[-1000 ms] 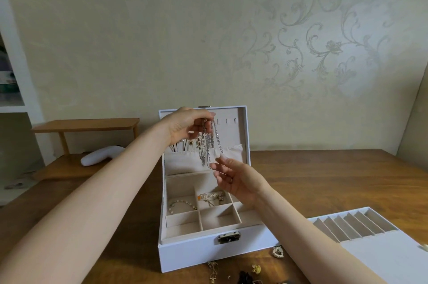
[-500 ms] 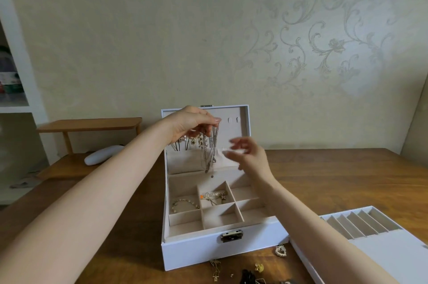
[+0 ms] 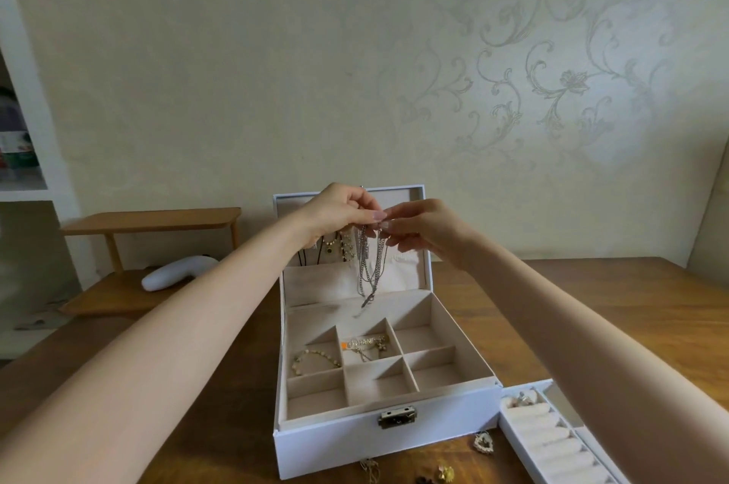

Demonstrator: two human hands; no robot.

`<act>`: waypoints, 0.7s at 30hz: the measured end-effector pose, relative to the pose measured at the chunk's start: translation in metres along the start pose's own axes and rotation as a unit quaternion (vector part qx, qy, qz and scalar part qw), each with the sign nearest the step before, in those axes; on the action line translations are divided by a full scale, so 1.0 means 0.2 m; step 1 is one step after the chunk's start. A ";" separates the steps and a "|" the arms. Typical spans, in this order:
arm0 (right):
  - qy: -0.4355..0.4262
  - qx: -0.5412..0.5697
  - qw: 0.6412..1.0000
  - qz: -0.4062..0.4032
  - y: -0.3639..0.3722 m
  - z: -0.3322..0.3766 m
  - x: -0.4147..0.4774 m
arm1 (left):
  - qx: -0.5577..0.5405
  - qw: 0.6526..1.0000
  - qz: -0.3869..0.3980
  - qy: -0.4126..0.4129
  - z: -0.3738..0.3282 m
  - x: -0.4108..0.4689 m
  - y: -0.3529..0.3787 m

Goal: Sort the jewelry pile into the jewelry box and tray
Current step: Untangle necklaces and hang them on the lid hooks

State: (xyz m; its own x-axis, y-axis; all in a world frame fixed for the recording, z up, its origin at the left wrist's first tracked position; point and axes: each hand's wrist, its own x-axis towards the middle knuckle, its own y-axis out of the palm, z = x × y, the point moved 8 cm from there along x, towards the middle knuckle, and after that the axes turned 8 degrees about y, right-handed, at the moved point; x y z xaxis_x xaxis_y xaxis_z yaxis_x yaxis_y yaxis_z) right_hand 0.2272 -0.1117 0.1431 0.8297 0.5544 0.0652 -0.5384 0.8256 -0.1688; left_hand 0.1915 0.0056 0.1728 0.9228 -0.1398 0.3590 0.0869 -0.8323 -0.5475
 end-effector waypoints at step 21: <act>-0.098 -0.095 0.966 -0.219 -0.16 0.03 0.18 | 0.282 0.920 -0.274 0.001 0.05 0.09 -0.07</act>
State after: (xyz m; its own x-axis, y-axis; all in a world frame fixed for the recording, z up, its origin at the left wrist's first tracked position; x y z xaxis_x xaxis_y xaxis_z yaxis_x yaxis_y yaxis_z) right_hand 0.2731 -0.1168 0.1558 0.9181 0.1799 0.3532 -0.0886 0.9616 -0.2596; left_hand 0.2116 0.0198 0.1784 0.6820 0.2168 0.6985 0.7198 -0.3678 -0.5887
